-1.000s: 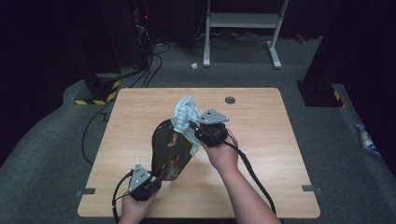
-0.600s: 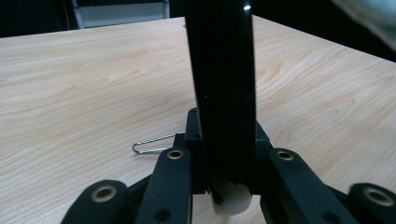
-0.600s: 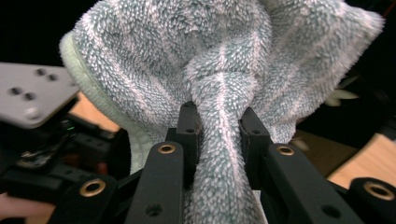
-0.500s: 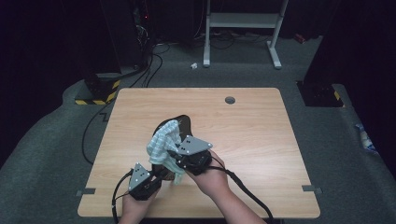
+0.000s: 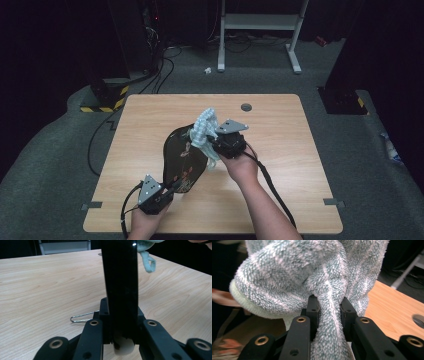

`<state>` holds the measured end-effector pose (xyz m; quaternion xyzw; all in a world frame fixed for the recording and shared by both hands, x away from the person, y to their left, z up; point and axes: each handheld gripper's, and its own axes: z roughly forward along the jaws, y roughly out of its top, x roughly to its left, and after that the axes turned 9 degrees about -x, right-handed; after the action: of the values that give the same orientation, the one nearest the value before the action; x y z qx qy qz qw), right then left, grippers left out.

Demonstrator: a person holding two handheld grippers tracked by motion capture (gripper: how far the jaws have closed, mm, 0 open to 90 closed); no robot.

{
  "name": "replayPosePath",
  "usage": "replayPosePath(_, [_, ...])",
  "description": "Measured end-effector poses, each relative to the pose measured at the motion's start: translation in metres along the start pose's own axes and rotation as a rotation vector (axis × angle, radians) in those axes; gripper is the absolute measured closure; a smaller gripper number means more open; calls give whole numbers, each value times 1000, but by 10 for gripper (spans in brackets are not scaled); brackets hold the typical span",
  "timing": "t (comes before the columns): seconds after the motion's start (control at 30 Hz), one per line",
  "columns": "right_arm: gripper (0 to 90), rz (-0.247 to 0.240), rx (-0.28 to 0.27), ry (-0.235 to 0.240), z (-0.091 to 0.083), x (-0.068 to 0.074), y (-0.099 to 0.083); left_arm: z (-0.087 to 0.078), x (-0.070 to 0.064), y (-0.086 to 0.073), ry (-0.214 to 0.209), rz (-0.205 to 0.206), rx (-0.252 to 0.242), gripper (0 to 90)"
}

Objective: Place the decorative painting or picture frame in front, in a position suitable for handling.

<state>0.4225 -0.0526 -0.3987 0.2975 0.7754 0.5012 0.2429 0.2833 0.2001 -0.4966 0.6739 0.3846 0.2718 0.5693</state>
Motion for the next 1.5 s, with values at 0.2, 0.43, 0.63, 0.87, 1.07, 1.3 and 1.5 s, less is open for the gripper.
replayPosePath(0.2, [745,-20,15,17,1,4,-4,1,-1,0,5,-1,-4,780])
replayPosePath(0.43, [745,-106,-38,156,-19,57,-1,1,-1,0,5,9,-2,780])
replayPosePath(0.63, [745,-230,-50,247,-34,104,1,1,-1,-1,4,5,-6,781])
replayPosePath(0.87, [745,-154,-48,173,-23,72,2,1,1,-1,-2,4,-6,782])
replayPosePath(1.07, [746,-68,-19,42,-6,22,2,2,0,-1,-3,3,-8,781])
replayPosePath(1.3, [744,-51,9,-13,-4,6,-6,2,-1,-2,4,12,-17,777])
replayPosePath(1.5, [744,-49,9,-16,-6,4,-7,-5,-3,-11,9,29,-13,709])
